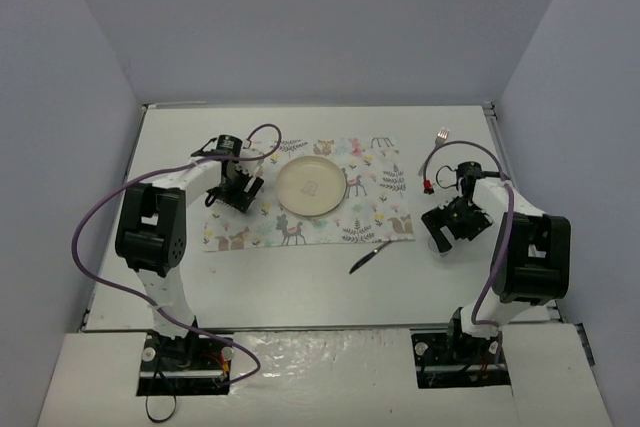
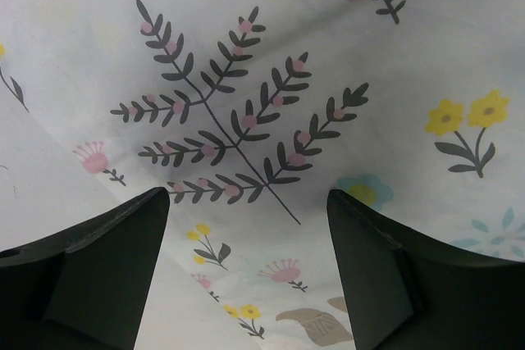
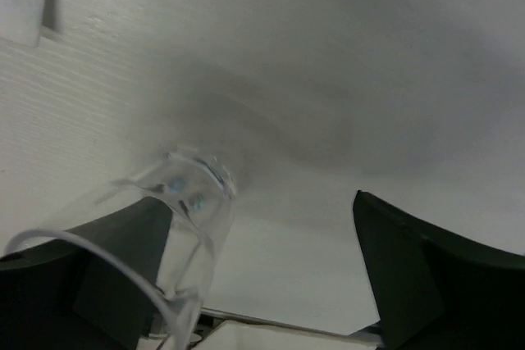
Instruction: Set the dinner table for one person
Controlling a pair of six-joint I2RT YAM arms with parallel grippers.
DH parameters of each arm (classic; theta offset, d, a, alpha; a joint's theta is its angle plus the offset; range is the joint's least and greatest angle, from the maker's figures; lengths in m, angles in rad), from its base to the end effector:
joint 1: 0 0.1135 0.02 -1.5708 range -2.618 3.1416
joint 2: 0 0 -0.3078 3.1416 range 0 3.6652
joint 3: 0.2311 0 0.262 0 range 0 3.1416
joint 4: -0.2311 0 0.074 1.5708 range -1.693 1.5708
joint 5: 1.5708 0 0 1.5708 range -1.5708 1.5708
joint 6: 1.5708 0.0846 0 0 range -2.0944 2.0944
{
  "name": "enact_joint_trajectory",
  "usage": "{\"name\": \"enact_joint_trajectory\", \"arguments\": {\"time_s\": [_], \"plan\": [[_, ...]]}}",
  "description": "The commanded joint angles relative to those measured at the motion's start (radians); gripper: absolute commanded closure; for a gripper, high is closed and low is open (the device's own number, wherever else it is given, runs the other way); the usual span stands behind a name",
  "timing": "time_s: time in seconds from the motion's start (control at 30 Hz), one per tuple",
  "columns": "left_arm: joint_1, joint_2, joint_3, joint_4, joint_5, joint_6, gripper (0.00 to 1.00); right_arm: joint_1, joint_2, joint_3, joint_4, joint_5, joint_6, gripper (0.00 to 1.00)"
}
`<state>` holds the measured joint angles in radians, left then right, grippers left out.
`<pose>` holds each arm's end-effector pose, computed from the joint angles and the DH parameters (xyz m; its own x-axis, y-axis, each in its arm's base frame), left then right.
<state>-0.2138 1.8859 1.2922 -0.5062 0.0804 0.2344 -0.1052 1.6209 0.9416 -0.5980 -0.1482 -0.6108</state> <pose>0.4209 -0.0983 0.1721 -0.7897 0.4084 -0.4579 0.4426 0.8960 0.0358 0.3167 -0.0209 0.1564 -0.8150 -0.4843 -0.3181 -0.4957 0.8671 -0.0501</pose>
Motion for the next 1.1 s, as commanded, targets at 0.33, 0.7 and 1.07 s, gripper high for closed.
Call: {"name": "enact_joint_trajectory", "arguments": {"time_s": [0.33, 0.7, 1.07], "plan": [[0.019, -0.036, 0.024, 0.029, 0.008, 0.022, 0.25, -0.007, -0.160, 0.166, -0.051, 0.092, -0.007, 1.00], [0.019, -0.010, 0.065, 0.015, 0.013, 0.017, 0.25, 0.035, 0.050, 0.834, -0.131, -0.103, 0.135, 1.00], [0.021, -0.120, -0.042, 0.101, -0.026, -0.007, 0.25, 0.254, 0.493, 1.123, -0.118, -0.082, 0.230, 1.00]]}}
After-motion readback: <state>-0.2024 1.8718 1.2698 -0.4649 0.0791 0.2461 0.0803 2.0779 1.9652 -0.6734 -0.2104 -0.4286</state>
